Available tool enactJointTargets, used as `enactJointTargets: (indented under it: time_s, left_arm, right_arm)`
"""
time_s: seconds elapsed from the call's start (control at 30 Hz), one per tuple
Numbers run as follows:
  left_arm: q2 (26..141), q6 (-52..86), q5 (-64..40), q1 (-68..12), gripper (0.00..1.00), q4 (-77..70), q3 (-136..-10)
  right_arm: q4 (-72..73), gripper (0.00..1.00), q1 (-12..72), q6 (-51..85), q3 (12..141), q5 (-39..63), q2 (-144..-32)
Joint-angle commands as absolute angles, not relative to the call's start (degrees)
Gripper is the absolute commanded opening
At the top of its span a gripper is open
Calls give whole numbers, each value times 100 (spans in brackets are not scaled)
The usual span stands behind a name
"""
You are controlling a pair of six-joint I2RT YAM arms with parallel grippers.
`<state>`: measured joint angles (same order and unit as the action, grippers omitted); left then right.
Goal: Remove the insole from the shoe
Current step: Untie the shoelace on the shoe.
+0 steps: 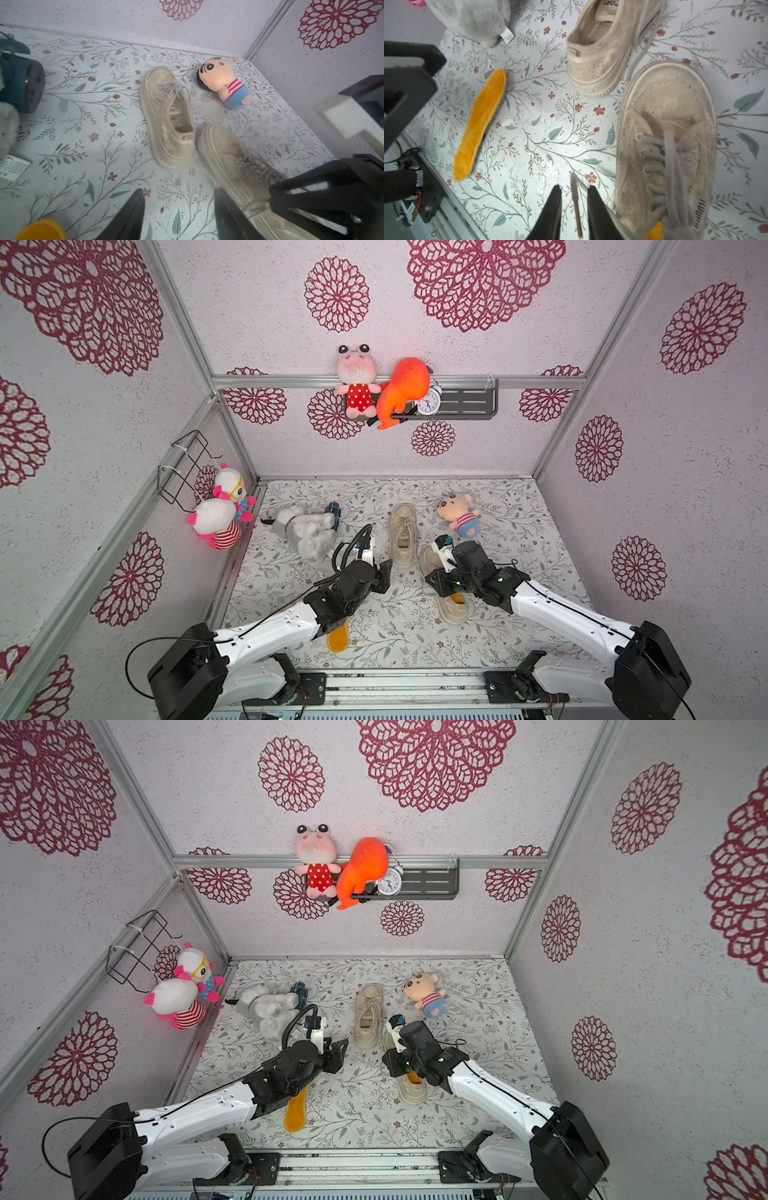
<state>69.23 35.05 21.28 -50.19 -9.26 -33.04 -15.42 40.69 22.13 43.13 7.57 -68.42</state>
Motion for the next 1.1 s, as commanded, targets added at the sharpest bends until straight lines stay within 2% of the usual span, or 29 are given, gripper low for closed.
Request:
enactJointTargets:
  time_s: [0.0, 0.1, 0.23, 0.37, 0.53, 0.77, 1.07]
  left_arm:
    - [7007, 3649, 2200, -4975, 57, -851, -3448]
    - [7046, 3667, 2078, -4953, 57, -732, -3621]
    - [7242, 3788, 1798, -4938, 57, -652, -3863]
    - [7657, 3921, 1359, -4931, 57, -549, -4185]
    - [7997, 3904, 1142, -4928, 57, -361, -4495]
    - [7963, 3901, 1223, -4922, 58, -328, -4485]
    - [8015, 3907, 1152, -4922, 58, -334, -4473]
  right_arm:
    - [-1814, 38, 4083, 1978, 4793, 200, -6430]
    - [-2384, 40, 4005, 1989, 5095, -297, -5968]
    - [-3531, 39, 3775, 2658, 5091, -920, -5448]
    - [-4221, 38, 3648, 3822, 4699, -705, -5191]
    - [-3811, 42, 3647, 4670, 4145, -134, -4925]
    - [-2895, 45, 3479, 4566, 3793, 206, -5044]
    - [-2431, 34, 3158, 4126, 3790, 613, -5606]
